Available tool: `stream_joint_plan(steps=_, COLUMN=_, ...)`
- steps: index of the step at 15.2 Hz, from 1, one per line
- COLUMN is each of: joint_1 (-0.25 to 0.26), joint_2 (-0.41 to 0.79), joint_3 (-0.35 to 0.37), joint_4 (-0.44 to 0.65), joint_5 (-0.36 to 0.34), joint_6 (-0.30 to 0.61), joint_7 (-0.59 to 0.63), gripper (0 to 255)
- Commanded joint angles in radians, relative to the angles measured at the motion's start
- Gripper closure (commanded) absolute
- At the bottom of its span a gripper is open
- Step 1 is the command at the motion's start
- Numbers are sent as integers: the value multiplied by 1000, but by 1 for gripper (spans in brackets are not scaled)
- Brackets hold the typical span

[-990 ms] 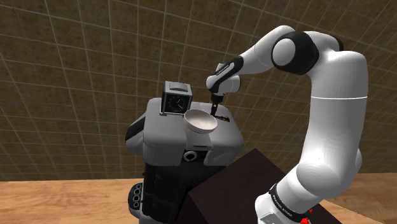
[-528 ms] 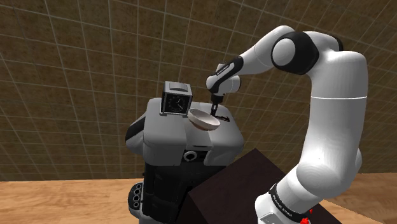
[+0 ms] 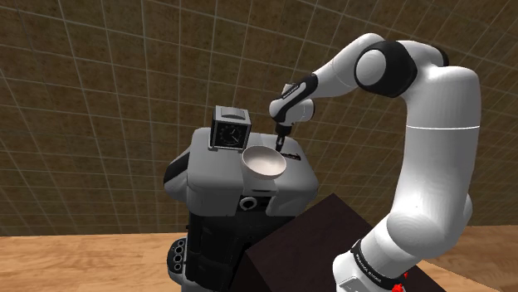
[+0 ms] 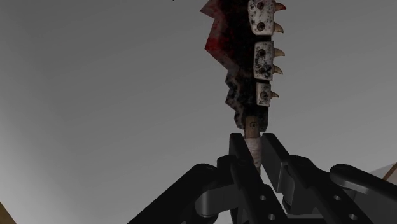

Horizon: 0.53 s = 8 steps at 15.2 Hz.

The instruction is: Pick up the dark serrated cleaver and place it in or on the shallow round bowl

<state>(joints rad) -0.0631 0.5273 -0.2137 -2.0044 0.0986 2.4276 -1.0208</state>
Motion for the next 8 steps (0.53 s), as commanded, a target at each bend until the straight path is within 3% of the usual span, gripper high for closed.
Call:
stream_joint_plan(steps=1, joint_1=6, joint_2=6, joint_3=4, joint_4=9, joint_5=0, joint_6=-9, joint_7=6, gripper=255)
stream_joint_plan(steps=8, joint_1=16, joint_2=-68, joint_3=-10, joint_4=6, joint_5=-19, joint_6=-77, joint_7=15, gripper=255)
